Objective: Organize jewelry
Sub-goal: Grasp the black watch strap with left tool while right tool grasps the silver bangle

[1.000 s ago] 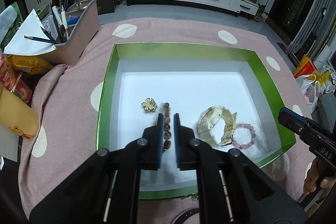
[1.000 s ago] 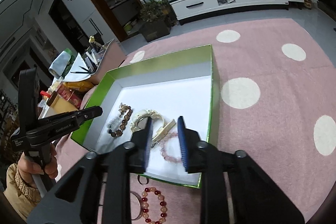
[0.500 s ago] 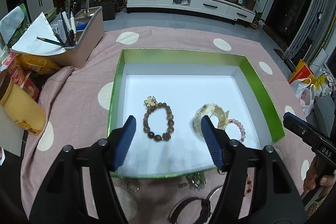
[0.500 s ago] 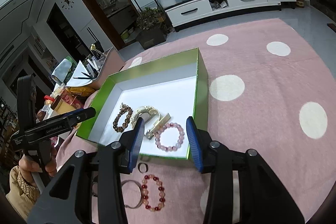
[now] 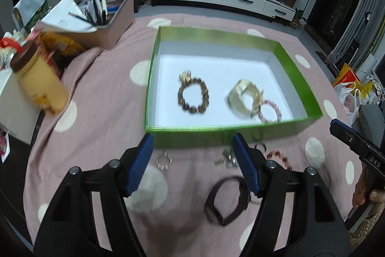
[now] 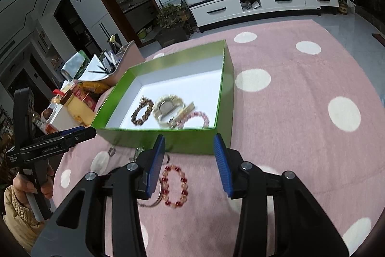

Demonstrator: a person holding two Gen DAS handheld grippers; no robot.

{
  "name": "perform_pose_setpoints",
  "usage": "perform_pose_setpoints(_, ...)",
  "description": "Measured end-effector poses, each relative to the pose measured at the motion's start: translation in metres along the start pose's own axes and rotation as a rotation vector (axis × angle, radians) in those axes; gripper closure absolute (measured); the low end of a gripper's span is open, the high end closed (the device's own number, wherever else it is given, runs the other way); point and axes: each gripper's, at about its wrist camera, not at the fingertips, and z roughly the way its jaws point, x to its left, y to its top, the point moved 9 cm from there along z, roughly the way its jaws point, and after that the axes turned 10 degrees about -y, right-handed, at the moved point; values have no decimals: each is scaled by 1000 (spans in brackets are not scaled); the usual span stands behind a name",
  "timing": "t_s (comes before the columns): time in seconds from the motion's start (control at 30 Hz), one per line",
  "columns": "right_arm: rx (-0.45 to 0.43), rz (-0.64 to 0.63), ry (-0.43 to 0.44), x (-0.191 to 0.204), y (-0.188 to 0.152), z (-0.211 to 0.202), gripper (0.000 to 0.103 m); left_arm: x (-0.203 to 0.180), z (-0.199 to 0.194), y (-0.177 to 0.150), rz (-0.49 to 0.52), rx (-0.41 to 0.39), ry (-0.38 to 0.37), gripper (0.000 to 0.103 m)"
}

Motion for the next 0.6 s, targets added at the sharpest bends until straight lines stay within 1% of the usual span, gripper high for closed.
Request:
perform_pose_setpoints(0.2,19,-28,-11,8,-20,-6,60,2,-1,-31,-27,49,13,34)
perform_pose_setpoints(0.47,43,-53,-1,20,-46,-12,60,-6,11,-65,-58,103,15,34)
perform_pose_setpoints(0.6,59,-78,8,29,-60,-13,60,-10,19,-79,-49,118,49,35)
